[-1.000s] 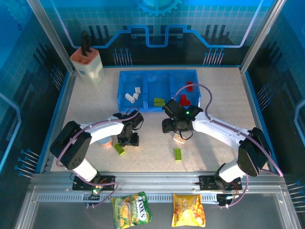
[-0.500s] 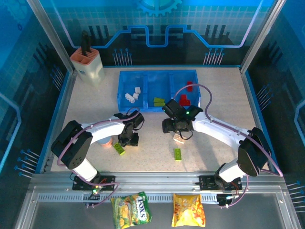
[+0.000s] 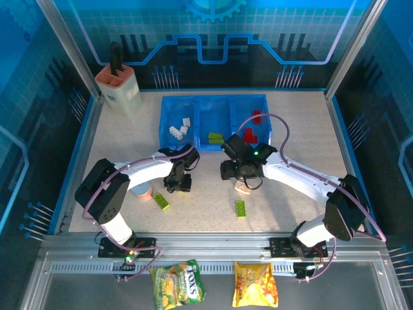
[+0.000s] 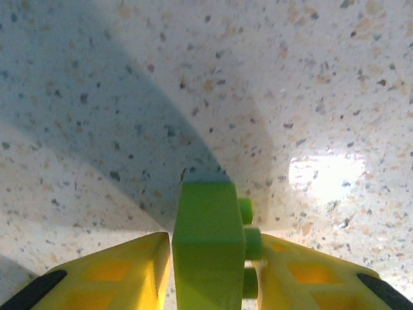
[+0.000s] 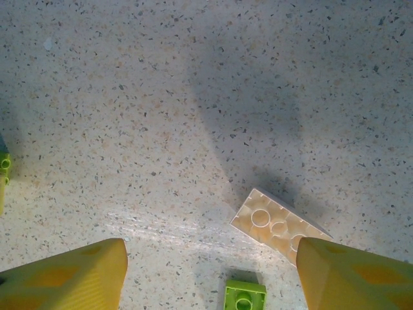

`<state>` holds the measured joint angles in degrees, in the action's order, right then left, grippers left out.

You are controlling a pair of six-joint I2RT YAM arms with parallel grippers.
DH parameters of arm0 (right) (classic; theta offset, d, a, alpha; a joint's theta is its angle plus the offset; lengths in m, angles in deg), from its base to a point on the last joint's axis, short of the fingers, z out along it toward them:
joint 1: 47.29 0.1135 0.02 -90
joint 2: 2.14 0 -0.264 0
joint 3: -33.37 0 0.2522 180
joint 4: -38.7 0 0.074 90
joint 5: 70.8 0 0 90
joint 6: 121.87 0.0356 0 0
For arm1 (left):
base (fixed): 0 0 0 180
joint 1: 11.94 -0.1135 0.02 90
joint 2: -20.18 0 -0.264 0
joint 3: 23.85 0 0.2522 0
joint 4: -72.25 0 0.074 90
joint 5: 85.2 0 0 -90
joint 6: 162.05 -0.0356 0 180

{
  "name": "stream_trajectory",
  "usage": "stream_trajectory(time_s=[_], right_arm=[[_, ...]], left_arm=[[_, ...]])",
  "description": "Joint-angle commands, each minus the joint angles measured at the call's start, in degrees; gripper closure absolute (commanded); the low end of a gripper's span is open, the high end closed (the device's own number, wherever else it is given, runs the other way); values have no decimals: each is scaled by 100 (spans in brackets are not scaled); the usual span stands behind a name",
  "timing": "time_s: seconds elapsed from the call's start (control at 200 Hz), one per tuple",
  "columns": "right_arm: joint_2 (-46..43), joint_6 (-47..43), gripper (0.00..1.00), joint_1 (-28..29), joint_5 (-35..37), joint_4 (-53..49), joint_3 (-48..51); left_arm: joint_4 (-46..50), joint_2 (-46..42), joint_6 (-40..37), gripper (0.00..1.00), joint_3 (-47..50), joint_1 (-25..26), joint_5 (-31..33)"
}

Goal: Sort the legos into containers by color
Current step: Pick up the lego from the middle-left of the table.

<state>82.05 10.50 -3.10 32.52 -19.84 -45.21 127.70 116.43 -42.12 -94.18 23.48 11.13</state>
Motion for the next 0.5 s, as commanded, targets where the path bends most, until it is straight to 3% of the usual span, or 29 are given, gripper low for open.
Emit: stream_trajectory(time_s=[0.0, 0.495], right_arm=[[-182, 106, 29, -73, 109, -198, 48], [-446, 232, 29, -79, 330, -390, 118]], left_arm=[[181, 172, -246, 62, -251, 40, 219], [378, 390, -484, 72, -954, 42, 77]])
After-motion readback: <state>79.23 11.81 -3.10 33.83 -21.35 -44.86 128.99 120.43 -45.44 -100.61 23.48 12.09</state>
